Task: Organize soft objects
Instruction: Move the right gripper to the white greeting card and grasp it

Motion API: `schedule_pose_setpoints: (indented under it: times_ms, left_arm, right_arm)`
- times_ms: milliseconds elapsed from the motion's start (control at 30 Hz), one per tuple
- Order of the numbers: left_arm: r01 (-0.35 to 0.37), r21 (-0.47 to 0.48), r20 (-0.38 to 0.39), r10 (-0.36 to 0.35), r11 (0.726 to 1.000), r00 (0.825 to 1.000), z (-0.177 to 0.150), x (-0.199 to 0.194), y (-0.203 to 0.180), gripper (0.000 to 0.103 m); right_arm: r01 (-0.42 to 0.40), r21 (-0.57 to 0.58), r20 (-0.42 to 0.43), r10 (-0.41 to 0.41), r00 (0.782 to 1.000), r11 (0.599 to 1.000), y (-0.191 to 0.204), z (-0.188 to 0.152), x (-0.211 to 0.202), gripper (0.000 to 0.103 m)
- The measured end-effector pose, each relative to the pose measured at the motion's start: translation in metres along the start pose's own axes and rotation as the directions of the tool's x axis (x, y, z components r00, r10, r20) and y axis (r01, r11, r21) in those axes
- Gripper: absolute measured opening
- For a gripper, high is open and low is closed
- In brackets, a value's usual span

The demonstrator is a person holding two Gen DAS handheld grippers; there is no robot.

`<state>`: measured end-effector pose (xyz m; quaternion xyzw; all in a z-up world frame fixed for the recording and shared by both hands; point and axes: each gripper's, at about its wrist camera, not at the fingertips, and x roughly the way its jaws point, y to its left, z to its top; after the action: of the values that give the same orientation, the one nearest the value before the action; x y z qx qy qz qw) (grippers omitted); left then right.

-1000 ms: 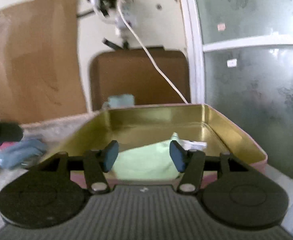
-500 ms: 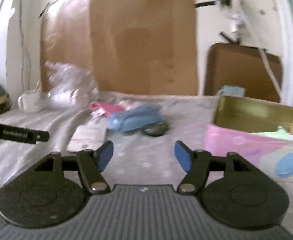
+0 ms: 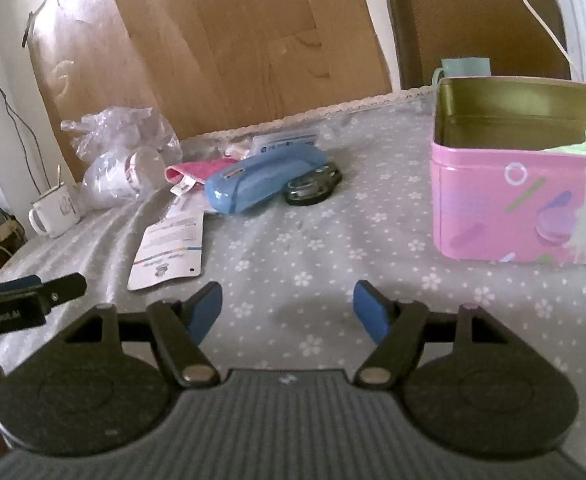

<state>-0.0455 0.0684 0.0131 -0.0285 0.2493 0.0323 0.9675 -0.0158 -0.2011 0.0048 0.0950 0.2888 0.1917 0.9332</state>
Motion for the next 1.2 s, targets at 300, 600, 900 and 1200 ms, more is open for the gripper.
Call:
schedule_pose_setpoints:
  times_ms: [300,600,900,1200]
  left_arm:
    - [0.000,-0.009,-0.009,0.000,1.000,1.000,-0.001,0.000,-0.002,0.103]
    - [0.003,-0.020,-0.010,-0.003,1.000,1.000,0.000,0.000,0.001,0.103]
    - [0.013,-0.185,0.024,-0.009,0.983,1.000,0.000,-0.004,0.027,0.103]
    - [0.042,-0.379,0.027,-0.034,0.924,0.999,-0.002,-0.002,0.061,0.103]
  right_arm:
    - [0.001,0.004,-0.003,-0.001,1.000,1.000,0.000,0.001,0.000,0.076]
    - [0.005,0.022,0.004,-0.005,1.000,1.000,-0.001,0.001,-0.001,0.077]
    - [-0.029,-0.135,-0.047,0.023,0.999,0.990,0.031,0.005,0.012,0.080]
    - [-0.122,-0.287,-0.134,0.087,0.987,0.950,0.089,0.025,0.066,0.082]
